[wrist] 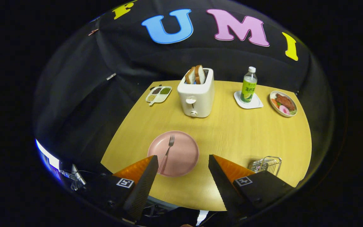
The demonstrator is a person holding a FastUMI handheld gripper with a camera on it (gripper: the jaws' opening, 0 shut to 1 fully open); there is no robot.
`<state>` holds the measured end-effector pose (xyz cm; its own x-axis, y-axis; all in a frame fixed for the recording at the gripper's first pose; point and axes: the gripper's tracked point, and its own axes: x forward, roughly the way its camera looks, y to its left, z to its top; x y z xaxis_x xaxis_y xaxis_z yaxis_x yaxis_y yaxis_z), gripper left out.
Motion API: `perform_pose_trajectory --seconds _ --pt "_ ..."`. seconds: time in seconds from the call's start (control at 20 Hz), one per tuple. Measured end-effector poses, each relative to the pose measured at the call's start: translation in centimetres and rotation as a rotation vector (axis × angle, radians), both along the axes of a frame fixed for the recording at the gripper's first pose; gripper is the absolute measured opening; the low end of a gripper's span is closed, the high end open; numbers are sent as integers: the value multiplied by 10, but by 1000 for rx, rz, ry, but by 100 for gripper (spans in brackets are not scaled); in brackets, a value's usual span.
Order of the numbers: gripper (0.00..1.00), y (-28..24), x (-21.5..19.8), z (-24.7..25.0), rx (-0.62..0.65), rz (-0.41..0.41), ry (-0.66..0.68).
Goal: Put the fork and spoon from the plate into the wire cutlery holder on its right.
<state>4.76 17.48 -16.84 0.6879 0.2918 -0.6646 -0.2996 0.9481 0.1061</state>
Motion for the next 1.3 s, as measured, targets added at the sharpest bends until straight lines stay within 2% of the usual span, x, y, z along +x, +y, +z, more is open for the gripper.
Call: perform_pose_trajectory --seconds 0.3,0.8,1.1,1.2,1.3 --pt "100 36 10 -63 -30 33 134" --pt "99 72 30 -156 -111 11 298" --pt "98 74 35 -187 -162 -9 348" --pt "86 74 34 -192 -160 -25 352" --pt "66 74 32 -197 -171 -32 369"
